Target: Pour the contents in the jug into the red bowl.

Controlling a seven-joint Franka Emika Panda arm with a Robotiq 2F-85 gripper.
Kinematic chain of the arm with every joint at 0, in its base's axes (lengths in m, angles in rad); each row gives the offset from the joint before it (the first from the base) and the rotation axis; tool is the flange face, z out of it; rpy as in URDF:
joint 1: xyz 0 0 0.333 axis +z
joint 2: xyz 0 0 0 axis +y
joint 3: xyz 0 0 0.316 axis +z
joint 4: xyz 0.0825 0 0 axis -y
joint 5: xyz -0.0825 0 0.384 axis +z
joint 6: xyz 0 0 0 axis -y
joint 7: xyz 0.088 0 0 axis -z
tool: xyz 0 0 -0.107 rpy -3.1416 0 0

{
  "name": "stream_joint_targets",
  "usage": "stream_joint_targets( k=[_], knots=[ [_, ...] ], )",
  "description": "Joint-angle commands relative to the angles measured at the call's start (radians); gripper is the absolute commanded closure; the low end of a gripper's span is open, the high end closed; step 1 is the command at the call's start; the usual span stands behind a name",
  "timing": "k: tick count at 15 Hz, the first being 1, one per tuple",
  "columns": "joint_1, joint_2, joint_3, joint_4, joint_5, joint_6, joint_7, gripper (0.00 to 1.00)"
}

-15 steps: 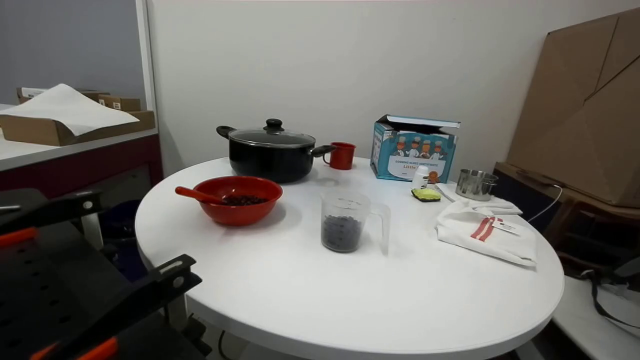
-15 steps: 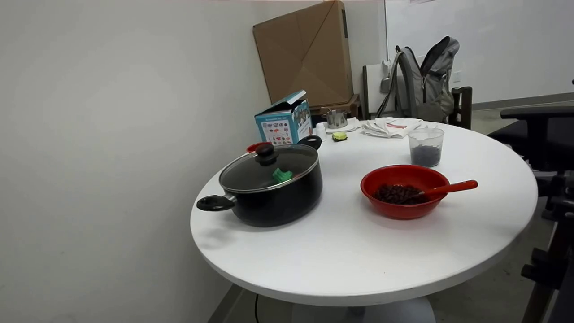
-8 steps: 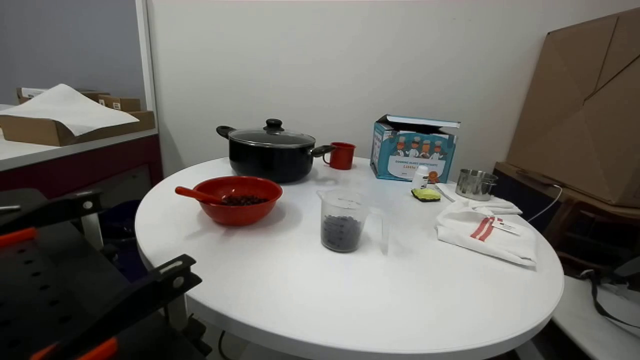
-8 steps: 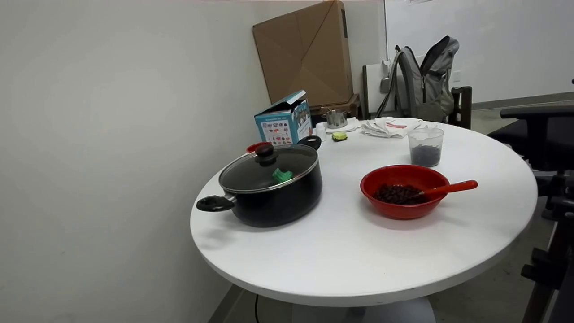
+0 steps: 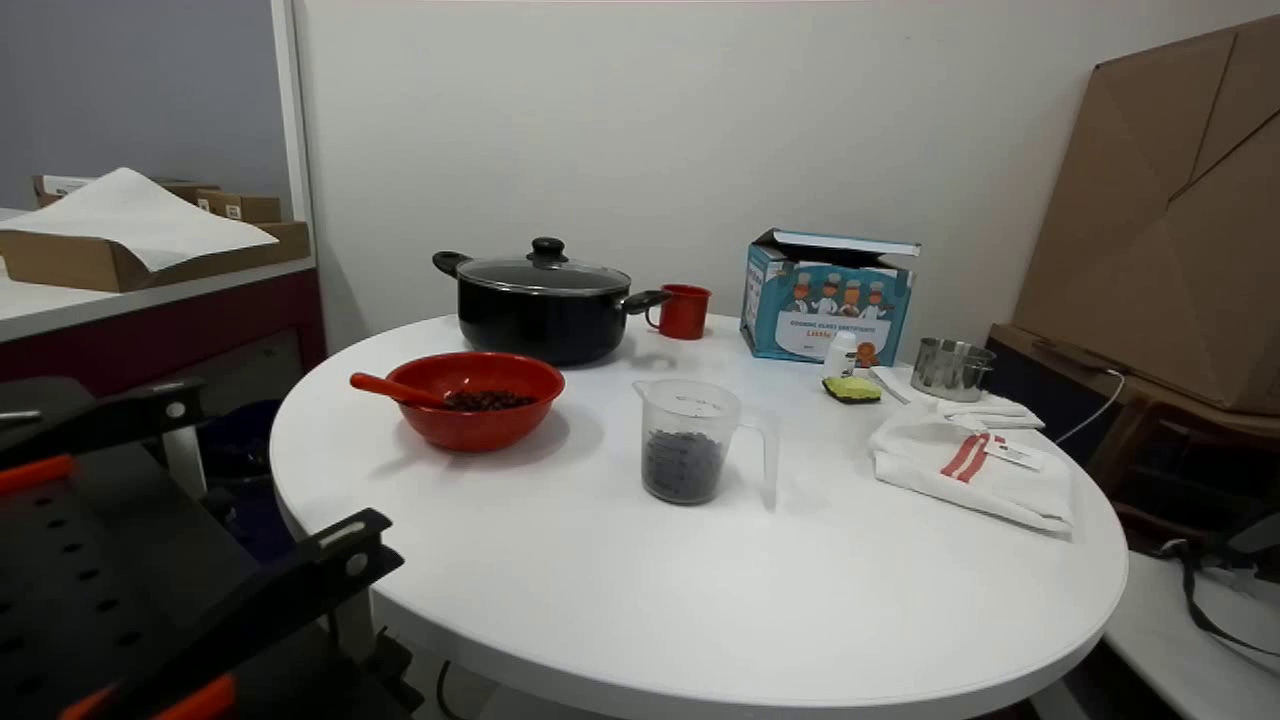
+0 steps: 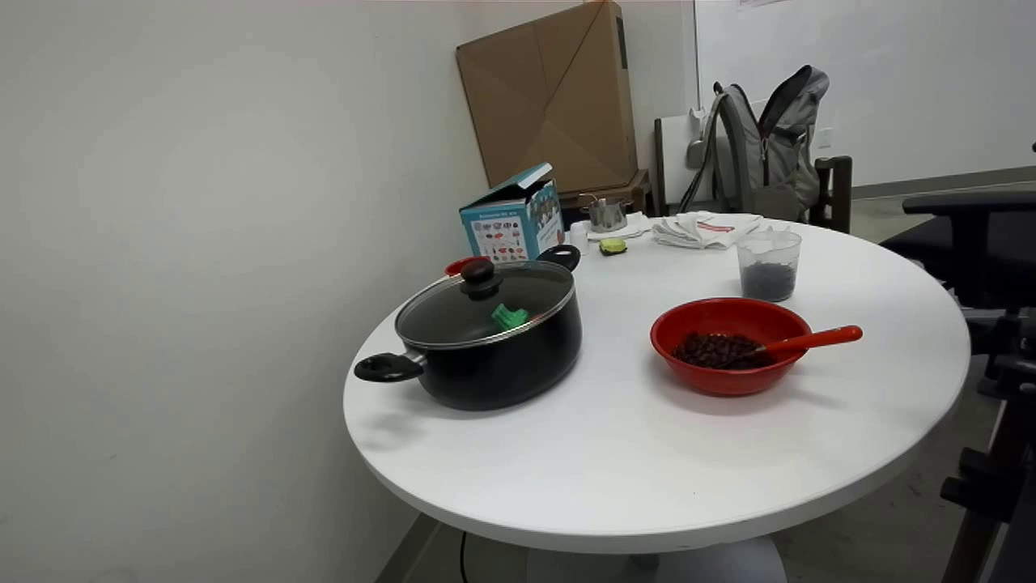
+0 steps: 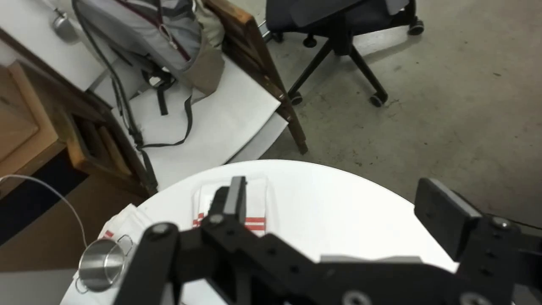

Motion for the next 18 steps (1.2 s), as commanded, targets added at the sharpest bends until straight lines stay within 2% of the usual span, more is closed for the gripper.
stream_joint_targets(
  k=[1, 5, 9, 11, 14, 18],
  knots=[
    [-0.042, 0.068, -0.024, 0.035, 0.049, 0.182, -0.216, 0.0],
    [-0.091, 0.145, -0.032, 0.013, 0.181, 0.393, -0.458, 0.0],
    [-0.125, 0.223, 0.003, -0.02, 0.387, 0.493, -0.737, 0.0],
    [-0.132, 0.258, 0.032, -0.024, 0.48, 0.465, -0.869, 0.0],
    [-0.117, 0.298, 0.062, -0.02, 0.513, 0.345, -0.962, 0.0],
    [-0.093, 0.341, 0.063, -0.034, 0.46, 0.284, -0.894, 0.0]
  ],
)
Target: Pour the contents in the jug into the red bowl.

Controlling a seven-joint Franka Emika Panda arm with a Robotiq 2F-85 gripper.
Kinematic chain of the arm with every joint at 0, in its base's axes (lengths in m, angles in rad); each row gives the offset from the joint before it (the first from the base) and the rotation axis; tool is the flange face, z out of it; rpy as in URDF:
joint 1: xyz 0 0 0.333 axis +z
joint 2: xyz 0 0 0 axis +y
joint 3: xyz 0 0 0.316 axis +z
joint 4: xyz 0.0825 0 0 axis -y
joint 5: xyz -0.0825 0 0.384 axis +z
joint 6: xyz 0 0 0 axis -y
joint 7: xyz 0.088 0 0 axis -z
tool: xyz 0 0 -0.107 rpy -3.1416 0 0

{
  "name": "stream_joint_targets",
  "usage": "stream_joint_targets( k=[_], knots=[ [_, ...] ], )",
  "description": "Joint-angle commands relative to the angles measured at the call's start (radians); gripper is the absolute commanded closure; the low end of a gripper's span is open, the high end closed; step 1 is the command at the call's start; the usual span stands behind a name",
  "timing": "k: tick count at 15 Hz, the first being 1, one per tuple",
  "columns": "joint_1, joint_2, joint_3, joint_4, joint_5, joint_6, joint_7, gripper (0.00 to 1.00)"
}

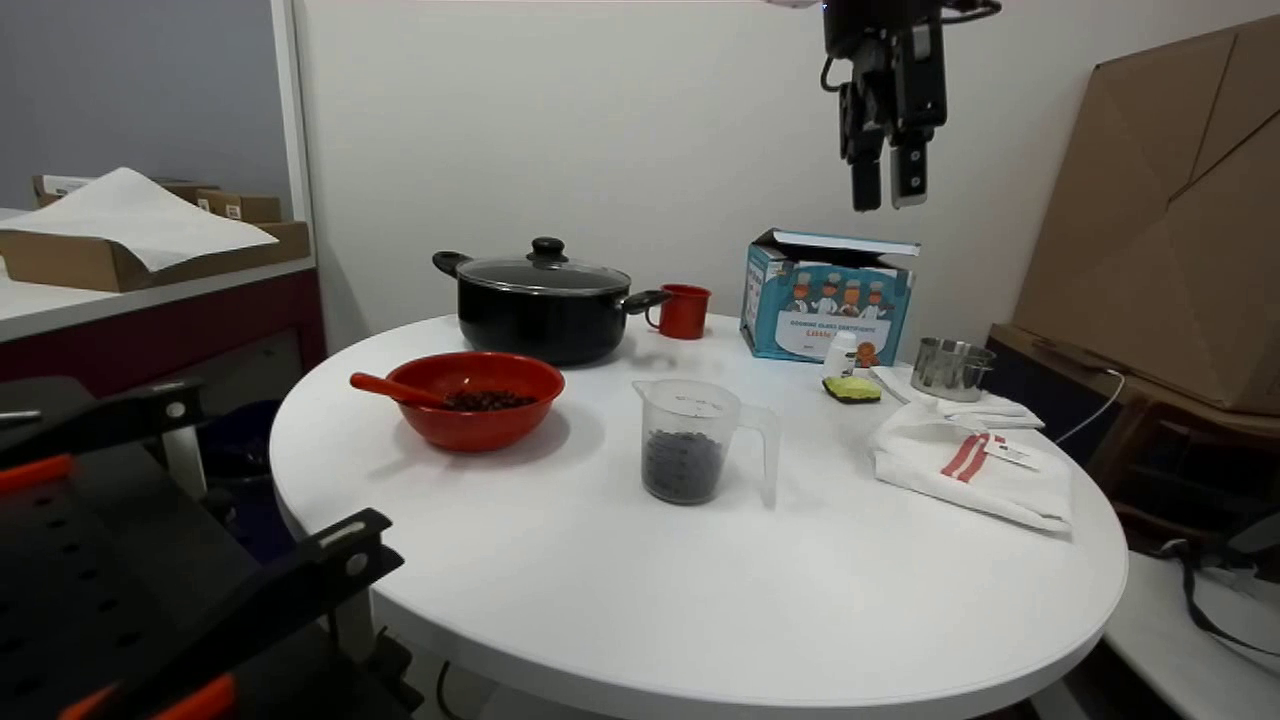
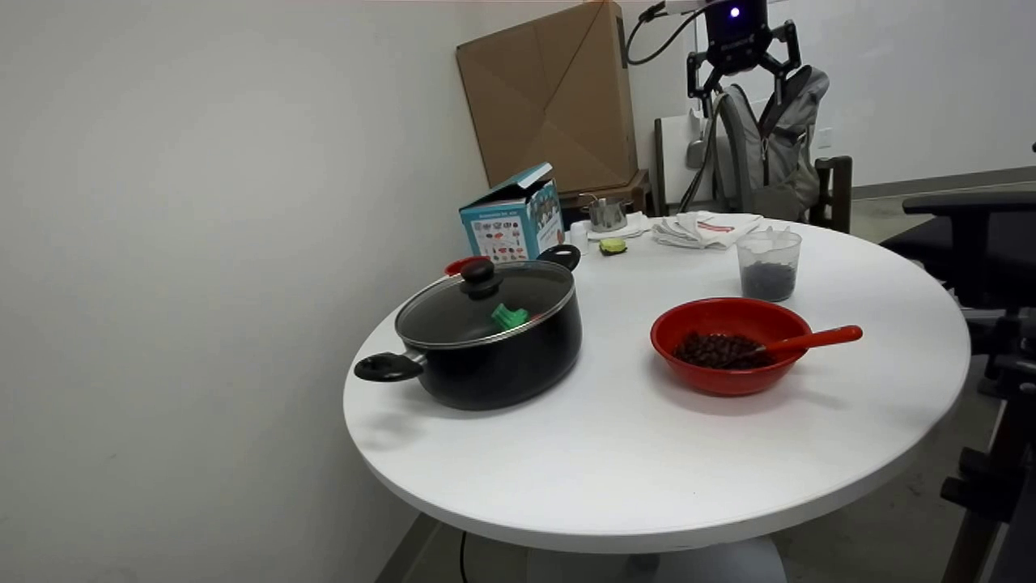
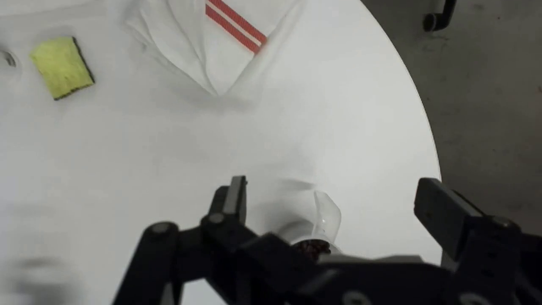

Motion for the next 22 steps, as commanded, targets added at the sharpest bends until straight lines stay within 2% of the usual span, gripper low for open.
stream_joint_targets(
  k=[1, 6, 12, 22],
  knots=[
    [0.017, 0.031, -0.004, -0.01, -0.03, -0.037, 0.036, 0.0],
    [0.028, 0.065, -0.006, -0.061, -0.048, 0.006, 0.121, 0.0],
    [0.058, 0.066, -0.017, -0.146, -0.149, 0.089, 0.327, 0.0],
    [0.044, 0.059, -0.048, -0.271, -0.283, 0.221, 0.504, 0.0]
  ],
)
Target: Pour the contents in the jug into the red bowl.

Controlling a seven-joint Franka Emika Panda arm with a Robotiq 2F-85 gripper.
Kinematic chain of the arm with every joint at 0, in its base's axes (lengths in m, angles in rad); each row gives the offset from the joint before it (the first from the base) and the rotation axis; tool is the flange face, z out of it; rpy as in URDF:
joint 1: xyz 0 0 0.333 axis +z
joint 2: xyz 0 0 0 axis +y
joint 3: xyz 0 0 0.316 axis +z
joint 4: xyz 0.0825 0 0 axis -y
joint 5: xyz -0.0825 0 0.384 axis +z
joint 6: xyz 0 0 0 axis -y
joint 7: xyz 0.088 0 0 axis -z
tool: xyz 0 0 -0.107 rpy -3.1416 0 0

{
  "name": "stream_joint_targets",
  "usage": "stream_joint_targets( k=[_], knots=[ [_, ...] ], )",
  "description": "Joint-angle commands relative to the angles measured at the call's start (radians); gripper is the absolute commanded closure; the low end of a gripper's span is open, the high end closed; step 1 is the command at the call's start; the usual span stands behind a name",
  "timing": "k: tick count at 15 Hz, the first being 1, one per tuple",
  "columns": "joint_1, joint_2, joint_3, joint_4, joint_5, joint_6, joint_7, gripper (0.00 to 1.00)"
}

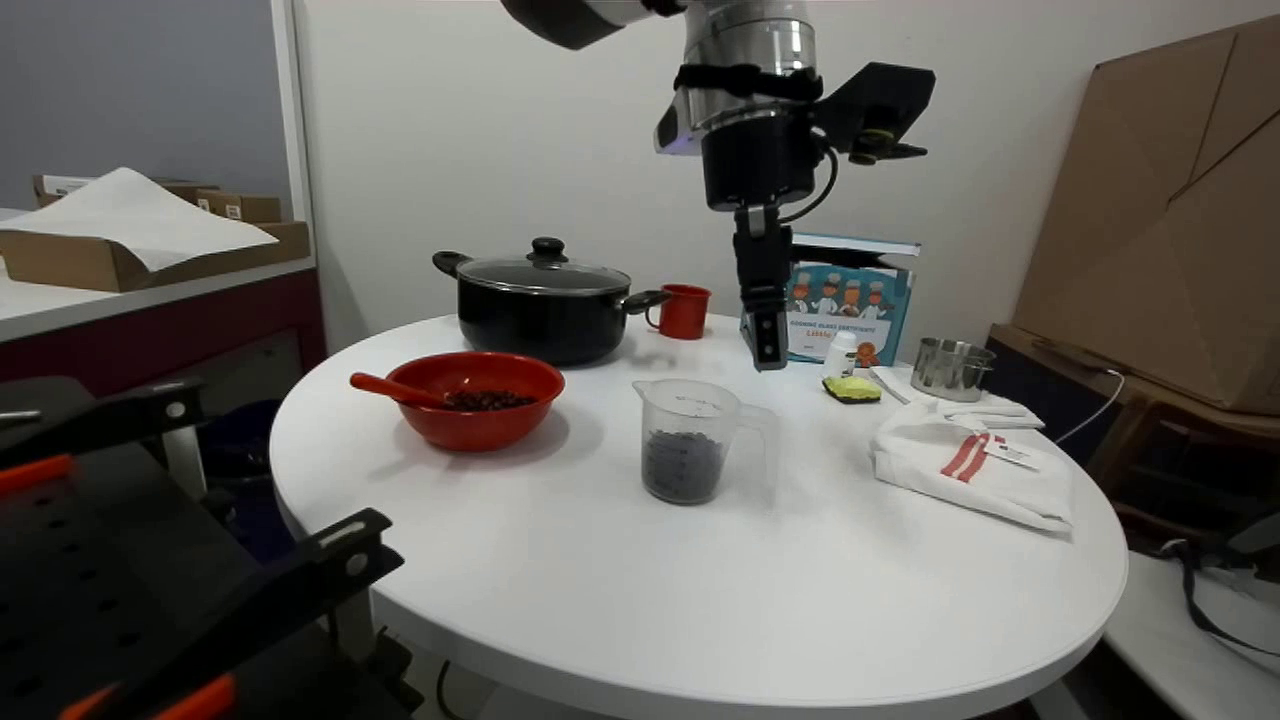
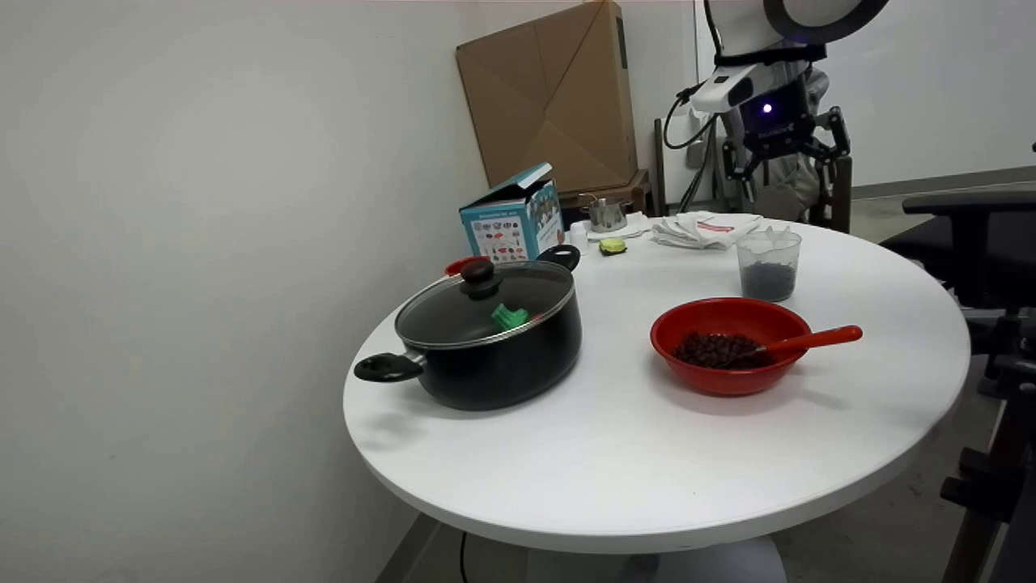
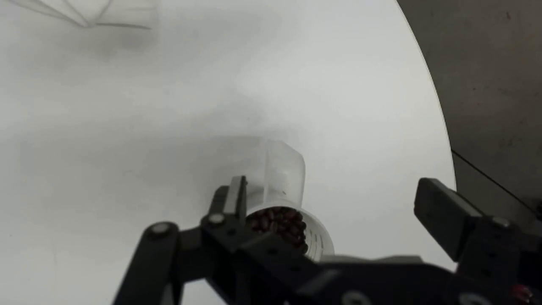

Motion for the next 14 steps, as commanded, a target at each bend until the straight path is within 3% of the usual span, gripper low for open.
stream_joint_targets(
  k=[1, 8, 14],
  knots=[
    [-0.004, -0.013, -0.023, -0.049, -0.062, 0.067, 0.054, 0.0],
    [-0.027, 0.007, -0.065, -0.056, -0.173, 0.141, 0.122, 0.0],
    [-0.065, 0.051, -0.048, -0.036, -0.164, 0.198, 0.092, 0.0]
  ],
)
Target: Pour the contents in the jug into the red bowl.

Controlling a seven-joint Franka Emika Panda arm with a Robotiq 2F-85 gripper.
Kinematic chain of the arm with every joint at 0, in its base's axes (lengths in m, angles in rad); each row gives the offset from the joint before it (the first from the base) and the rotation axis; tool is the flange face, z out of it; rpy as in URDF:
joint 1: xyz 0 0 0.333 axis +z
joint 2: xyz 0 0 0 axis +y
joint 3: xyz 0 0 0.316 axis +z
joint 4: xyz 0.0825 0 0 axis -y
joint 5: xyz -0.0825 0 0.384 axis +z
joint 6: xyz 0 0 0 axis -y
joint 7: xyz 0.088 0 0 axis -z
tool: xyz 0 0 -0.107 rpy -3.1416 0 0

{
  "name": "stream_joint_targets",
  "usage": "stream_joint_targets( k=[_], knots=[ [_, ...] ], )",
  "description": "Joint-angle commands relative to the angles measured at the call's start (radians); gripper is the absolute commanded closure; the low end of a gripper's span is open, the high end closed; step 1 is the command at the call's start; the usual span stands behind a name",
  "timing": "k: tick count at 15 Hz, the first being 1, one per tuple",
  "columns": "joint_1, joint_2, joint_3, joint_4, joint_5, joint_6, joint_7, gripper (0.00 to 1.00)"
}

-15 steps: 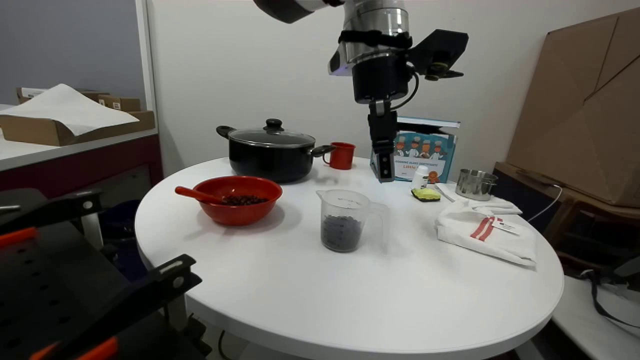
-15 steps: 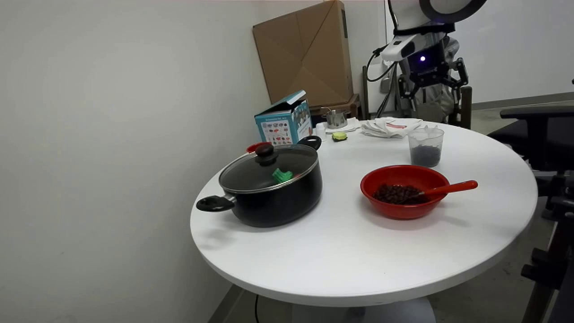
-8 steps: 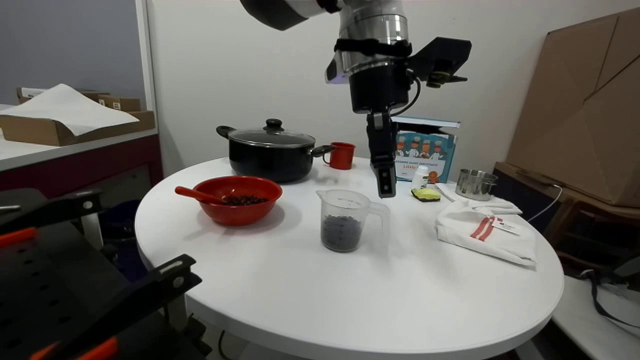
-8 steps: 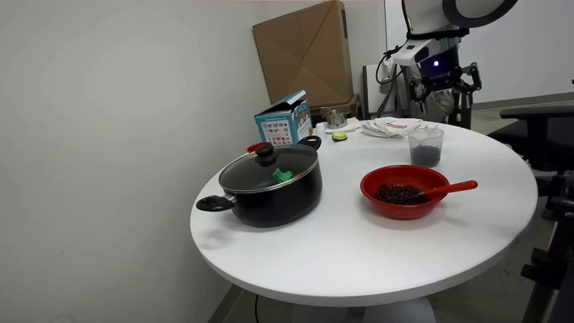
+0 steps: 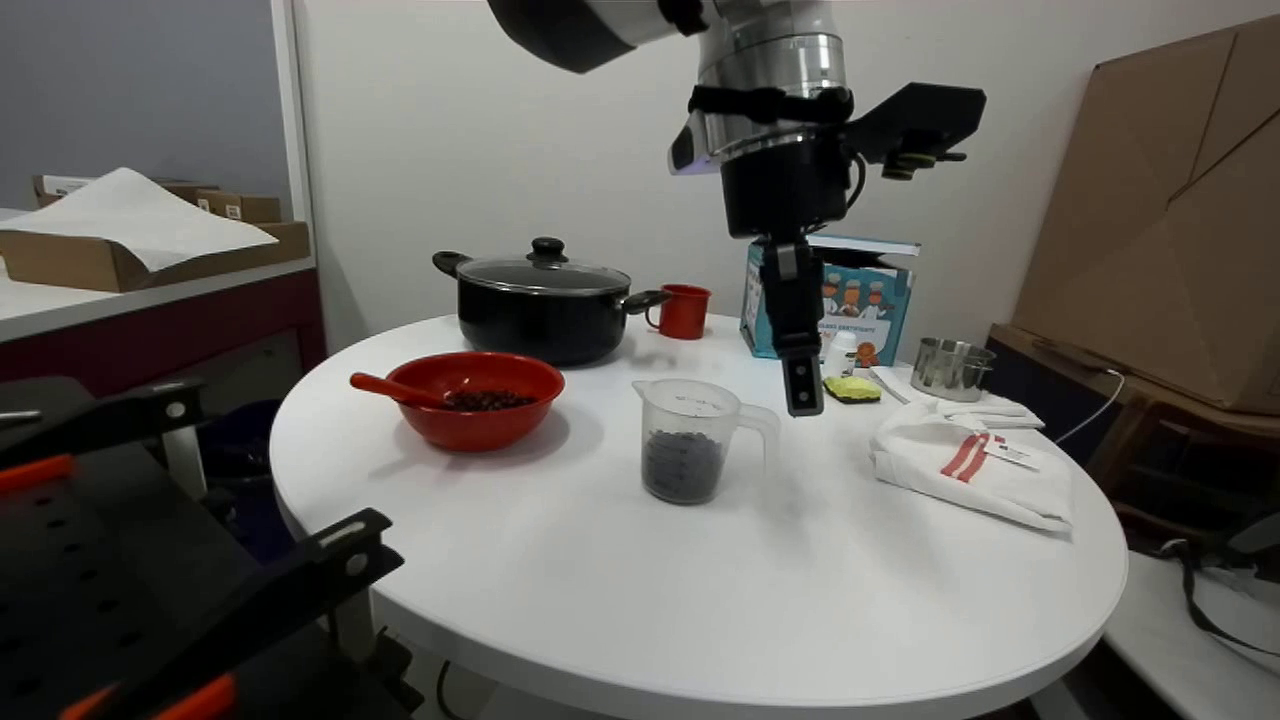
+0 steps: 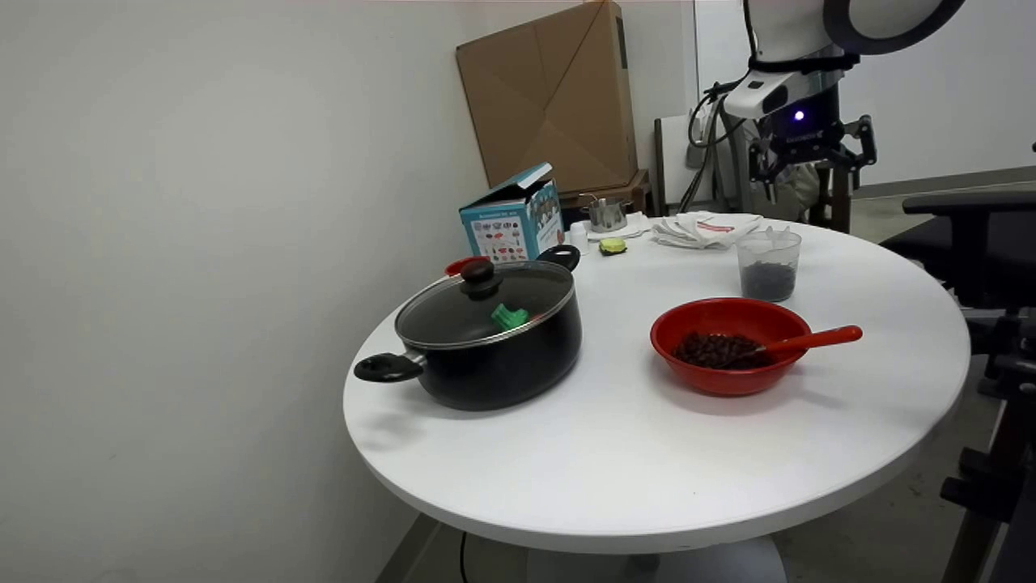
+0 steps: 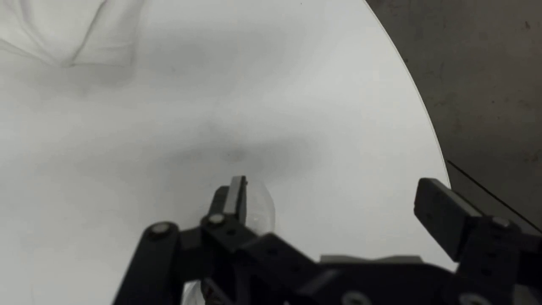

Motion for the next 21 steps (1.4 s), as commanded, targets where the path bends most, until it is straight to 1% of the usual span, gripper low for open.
stream_joint_targets(
  k=[1, 5, 8, 13, 18, 21],
  knots=[
    [-0.023, 0.042, 0.014, 0.018, -0.01, 0.054, -0.004, 0.0],
    [-0.027, 0.09, 0.026, 0.056, -0.005, 0.061, -0.022, 0.0],
    [-0.024, 0.122, 0.036, 0.106, -0.003, 0.052, -0.025, 0.0],
    [-0.036, 0.17, 0.074, 0.173, 0.021, 0.038, -0.054, 0.0],
    [-0.063, 0.188, 0.119, 0.174, 0.054, 0.043, -0.113, 0.0],
    [-0.069, 0.193, 0.128, 0.173, 0.064, 0.039, -0.138, 0.0]
  ],
)
